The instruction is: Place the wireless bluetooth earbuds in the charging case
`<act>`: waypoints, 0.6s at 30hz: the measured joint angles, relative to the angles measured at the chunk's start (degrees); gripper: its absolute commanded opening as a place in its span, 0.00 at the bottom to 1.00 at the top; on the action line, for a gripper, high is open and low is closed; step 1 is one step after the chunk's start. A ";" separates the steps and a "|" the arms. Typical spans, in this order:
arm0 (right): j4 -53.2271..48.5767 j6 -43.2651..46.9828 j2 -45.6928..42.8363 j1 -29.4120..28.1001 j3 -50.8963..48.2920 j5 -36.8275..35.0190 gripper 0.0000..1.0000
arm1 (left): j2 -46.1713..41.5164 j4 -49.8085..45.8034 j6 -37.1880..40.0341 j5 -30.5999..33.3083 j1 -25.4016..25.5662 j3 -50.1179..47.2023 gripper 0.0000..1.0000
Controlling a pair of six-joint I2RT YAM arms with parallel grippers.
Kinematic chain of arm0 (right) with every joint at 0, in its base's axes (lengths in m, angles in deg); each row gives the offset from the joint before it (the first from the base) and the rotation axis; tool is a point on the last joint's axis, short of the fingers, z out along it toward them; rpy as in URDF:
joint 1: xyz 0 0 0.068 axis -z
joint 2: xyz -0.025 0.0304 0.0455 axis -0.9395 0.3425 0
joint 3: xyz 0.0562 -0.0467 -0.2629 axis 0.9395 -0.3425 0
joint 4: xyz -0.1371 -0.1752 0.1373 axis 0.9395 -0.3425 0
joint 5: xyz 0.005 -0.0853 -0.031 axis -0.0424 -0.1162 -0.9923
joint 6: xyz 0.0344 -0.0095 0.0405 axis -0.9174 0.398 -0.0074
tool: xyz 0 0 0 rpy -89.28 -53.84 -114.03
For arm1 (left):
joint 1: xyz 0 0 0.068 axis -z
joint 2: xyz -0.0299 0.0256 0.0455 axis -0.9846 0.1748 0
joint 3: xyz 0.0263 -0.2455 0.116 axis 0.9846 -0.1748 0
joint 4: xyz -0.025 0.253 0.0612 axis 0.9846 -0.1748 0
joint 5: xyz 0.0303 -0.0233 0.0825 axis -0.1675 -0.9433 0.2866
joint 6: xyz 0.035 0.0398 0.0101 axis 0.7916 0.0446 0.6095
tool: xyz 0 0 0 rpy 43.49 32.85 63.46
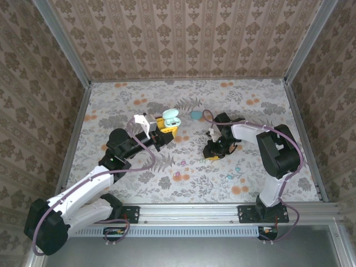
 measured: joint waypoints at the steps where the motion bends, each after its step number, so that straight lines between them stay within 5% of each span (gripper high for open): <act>1: 0.00 0.00 -0.07 0.00 -0.20 0.61 0.33 | 0.00 0.00 0.00 0.00 0.00 0.00 0.33; 12: 0.87 -0.50 -2.75 -0.61 -1.73 3.96 0.34 | 0.00 0.00 0.00 0.00 0.33 0.00 0.33; 18: 1.81 -1.68 -5.25 -1.03 -2.75 -0.83 0.37 | -0.11 -0.24 0.02 0.02 0.33 0.00 0.33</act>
